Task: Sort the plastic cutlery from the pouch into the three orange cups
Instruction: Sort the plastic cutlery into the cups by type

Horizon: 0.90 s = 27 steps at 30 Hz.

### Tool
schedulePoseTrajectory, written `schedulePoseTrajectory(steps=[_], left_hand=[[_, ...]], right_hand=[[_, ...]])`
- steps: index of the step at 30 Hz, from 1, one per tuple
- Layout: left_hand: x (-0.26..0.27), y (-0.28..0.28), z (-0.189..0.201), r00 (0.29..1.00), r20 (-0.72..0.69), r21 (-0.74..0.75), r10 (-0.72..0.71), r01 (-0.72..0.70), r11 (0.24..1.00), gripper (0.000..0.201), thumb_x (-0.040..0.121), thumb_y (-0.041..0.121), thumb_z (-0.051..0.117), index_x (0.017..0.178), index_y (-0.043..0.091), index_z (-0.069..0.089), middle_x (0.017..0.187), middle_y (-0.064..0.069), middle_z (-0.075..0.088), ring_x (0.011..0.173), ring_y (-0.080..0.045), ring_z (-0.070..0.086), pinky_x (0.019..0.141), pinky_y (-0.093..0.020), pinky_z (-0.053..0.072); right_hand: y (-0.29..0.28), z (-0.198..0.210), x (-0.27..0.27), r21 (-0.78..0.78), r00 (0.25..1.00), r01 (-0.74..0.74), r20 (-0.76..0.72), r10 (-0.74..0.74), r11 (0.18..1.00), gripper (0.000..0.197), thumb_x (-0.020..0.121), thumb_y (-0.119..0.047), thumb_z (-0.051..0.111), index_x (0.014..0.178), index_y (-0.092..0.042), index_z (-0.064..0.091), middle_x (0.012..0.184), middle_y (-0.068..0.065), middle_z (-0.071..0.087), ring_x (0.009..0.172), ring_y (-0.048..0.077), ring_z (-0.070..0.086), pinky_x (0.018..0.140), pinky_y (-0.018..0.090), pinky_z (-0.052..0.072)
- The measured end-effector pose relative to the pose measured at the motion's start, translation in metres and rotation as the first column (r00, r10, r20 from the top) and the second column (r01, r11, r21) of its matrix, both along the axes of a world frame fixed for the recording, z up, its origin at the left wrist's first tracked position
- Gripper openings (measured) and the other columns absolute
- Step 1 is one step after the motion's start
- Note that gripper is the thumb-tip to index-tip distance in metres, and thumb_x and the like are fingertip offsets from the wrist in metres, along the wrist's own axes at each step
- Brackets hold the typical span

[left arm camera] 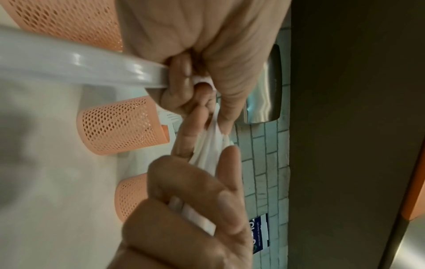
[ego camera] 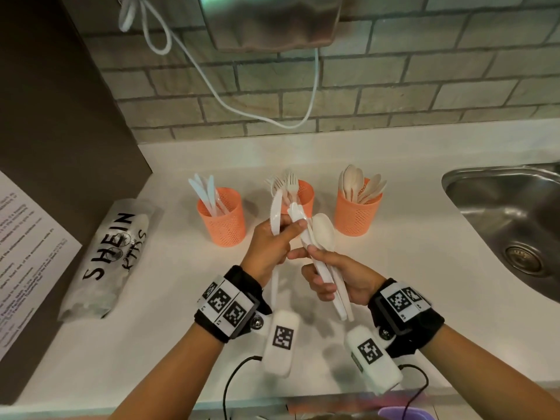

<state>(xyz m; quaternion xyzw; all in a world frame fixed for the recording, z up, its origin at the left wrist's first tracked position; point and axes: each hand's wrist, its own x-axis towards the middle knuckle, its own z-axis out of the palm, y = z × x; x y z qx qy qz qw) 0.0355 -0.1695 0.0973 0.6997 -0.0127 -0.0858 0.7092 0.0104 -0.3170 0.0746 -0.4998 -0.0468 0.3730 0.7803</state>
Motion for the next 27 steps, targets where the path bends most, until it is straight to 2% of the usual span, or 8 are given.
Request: schedulePoseTrajectory(steps=[4, 8, 13, 15, 18, 21, 25, 27], left_hand=[[0.007, 0.004, 0.000, 0.997, -0.040, -0.086, 0.064, -0.068, 0.994, 0.020, 0.092, 0.018, 0.055, 0.073, 0.017, 0.047, 0.054, 0.004, 0.042, 0.039, -0.003, 0.032, 0.034, -0.012, 0.021], [0.012, 0.008, 0.003, 0.985, -0.109, -0.169, 0.135, -0.153, 0.974, 0.017, 0.097, 0.023, 0.046, 0.082, 0.018, 0.053, 0.068, 0.003, 0.050, 0.053, -0.006, 0.040, 0.034, -0.010, 0.023], [0.004, -0.004, -0.005, 0.995, -0.043, -0.103, 0.086, -0.090, 0.991, 0.020, 0.094, 0.026, 0.052, 0.079, 0.013, 0.054, 0.053, 0.009, 0.050, 0.040, 0.000, 0.040, 0.038, -0.011, 0.026], [0.004, -0.006, -0.006, 0.993, -0.037, -0.107, 0.110, -0.113, 0.988, 0.025, 0.096, 0.024, 0.048, 0.073, 0.013, 0.052, 0.046, 0.011, 0.049, 0.036, 0.001, 0.040, 0.037, -0.010, 0.028], [0.007, -0.005, -0.005, 0.984, -0.058, -0.129, 0.166, -0.172, 0.977, 0.027, 0.099, 0.024, 0.040, 0.075, 0.016, 0.050, 0.057, 0.006, 0.057, 0.038, 0.003, 0.047, 0.037, -0.010, 0.031], [0.013, 0.000, -0.002, 0.969, -0.039, -0.159, 0.242, -0.245, 0.956, 0.027, 0.101, 0.025, 0.035, 0.078, 0.018, 0.048, 0.048, 0.006, 0.061, 0.041, 0.001, 0.052, 0.039, -0.011, 0.036], [0.029, 0.023, 0.001, 0.940, -0.077, -0.299, 0.333, -0.340, 0.892, 0.024, 0.101, 0.018, 0.035, 0.079, 0.014, 0.045, 0.044, 0.004, 0.060, 0.044, -0.008, 0.059, 0.047, -0.017, 0.046], [0.041, 0.039, 0.006, 0.929, -0.081, -0.376, 0.360, -0.363, 0.852, 0.026, 0.099, 0.010, 0.033, 0.074, 0.013, 0.042, 0.041, 0.004, 0.050, 0.037, -0.012, 0.051, 0.045, -0.020, 0.044]], right_hand=[[-0.002, 0.001, 0.002, 0.010, 1.000, 0.020, 0.002, -0.020, 1.000, 0.032, 0.090, -0.037, 0.043, 0.115, -0.020, 0.055, 0.055, -0.003, 0.051, 0.036, 0.005, 0.040, 0.040, 0.019, 0.041], [-0.002, -0.001, 0.001, -0.036, 0.996, 0.079, 0.048, -0.077, 0.996, 0.038, 0.086, -0.038, 0.042, 0.116, -0.017, 0.054, 0.054, -0.002, 0.053, 0.034, 0.006, 0.039, 0.037, 0.018, 0.037], [0.006, -0.001, 0.003, -0.108, 0.976, 0.172, 0.153, -0.154, 0.979, 0.029, 0.093, -0.031, 0.041, 0.111, -0.012, 0.052, 0.054, 0.001, 0.055, 0.031, 0.005, 0.035, 0.032, 0.014, 0.028], [0.007, 0.001, 0.003, -0.134, 0.970, 0.181, 0.185, -0.155, 0.974, 0.022, 0.095, -0.029, 0.040, 0.103, -0.013, 0.054, 0.055, 0.002, 0.057, 0.031, 0.006, 0.036, 0.033, 0.013, 0.027], [0.008, 0.002, 0.001, -0.173, 0.969, 0.187, 0.196, -0.153, 0.967, 0.024, 0.096, -0.029, 0.039, 0.094, -0.010, 0.054, 0.056, 0.004, 0.060, 0.031, 0.008, 0.037, 0.033, 0.013, 0.028], [0.008, 0.001, 0.000, -0.211, 0.972, 0.181, 0.185, -0.143, 0.960, 0.026, 0.097, -0.030, 0.039, 0.090, -0.009, 0.053, 0.058, 0.006, 0.063, 0.029, 0.009, 0.035, 0.034, 0.014, 0.029], [0.004, -0.002, -0.001, -0.290, 0.976, 0.189, 0.157, -0.148, 0.938, 0.023, 0.096, -0.031, 0.042, 0.094, -0.013, 0.057, 0.049, -0.002, 0.050, 0.030, 0.005, 0.025, 0.034, 0.014, 0.023], [0.000, -0.004, -0.001, -0.332, 0.980, 0.176, 0.147, -0.134, 0.927, 0.024, 0.097, -0.028, 0.041, 0.102, -0.014, 0.058, 0.046, -0.006, 0.038, 0.032, 0.004, 0.022, 0.034, 0.014, 0.021]])
